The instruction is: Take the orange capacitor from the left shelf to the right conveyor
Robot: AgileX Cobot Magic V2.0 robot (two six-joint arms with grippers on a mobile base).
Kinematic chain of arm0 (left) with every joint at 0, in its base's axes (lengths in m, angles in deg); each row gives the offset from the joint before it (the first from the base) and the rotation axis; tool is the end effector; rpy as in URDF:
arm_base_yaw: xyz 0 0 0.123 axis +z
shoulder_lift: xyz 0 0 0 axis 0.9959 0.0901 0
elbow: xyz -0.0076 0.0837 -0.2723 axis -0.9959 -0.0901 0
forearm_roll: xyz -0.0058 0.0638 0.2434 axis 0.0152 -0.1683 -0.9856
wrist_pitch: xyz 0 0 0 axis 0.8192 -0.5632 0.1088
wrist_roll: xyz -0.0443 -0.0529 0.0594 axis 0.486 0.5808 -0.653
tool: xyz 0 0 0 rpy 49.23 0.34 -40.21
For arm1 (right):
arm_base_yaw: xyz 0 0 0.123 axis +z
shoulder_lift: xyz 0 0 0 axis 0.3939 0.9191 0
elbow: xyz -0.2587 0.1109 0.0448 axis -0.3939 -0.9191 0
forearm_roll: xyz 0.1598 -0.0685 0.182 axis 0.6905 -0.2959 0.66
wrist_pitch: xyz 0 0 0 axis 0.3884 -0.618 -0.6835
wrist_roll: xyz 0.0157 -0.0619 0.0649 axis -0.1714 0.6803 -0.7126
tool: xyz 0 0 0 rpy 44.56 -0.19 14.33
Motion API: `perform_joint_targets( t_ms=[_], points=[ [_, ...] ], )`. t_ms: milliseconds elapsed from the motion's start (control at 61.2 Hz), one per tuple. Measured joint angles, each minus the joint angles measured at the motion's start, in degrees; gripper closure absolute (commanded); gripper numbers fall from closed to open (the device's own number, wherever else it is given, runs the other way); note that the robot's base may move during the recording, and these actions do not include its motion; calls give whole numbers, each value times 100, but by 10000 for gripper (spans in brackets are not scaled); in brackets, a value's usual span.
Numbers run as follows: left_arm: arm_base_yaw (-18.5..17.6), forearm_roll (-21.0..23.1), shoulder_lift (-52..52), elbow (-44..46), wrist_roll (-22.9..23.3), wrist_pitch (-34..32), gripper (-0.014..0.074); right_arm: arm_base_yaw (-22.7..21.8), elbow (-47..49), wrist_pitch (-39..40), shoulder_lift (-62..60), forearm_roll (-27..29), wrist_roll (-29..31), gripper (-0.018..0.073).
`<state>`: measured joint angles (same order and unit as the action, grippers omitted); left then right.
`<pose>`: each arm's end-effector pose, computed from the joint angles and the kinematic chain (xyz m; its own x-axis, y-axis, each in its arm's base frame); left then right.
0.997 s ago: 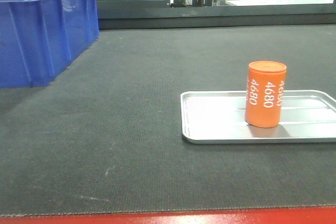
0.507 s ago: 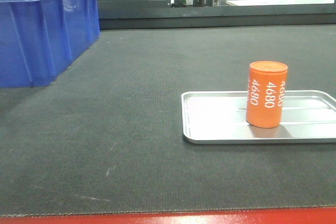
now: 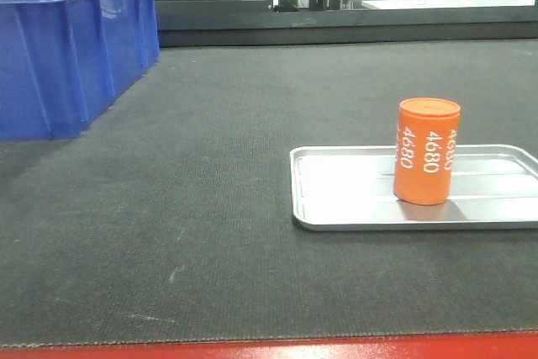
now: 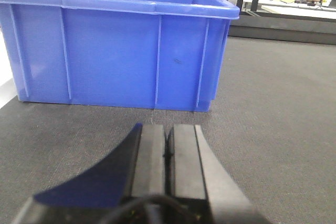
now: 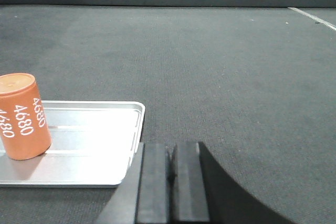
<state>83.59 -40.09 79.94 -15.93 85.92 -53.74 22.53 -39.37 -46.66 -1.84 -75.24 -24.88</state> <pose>0.0569 -0.0013 0.1988 0.0189 -0.0810 -0.9965 0.0232 0.9965 -0.0805 0.0566 -0.0030 0.1892 -0.0845 0.0439 -0.9955 0.0414 0.9983 0.0405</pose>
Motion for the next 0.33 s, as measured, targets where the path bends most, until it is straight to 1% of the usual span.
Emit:
perform_joint_targets(
  t_ms=[327],
  points=[
    [0,0,0,0,0,0,701,0,0,0,0,0,0,502]
  ],
)
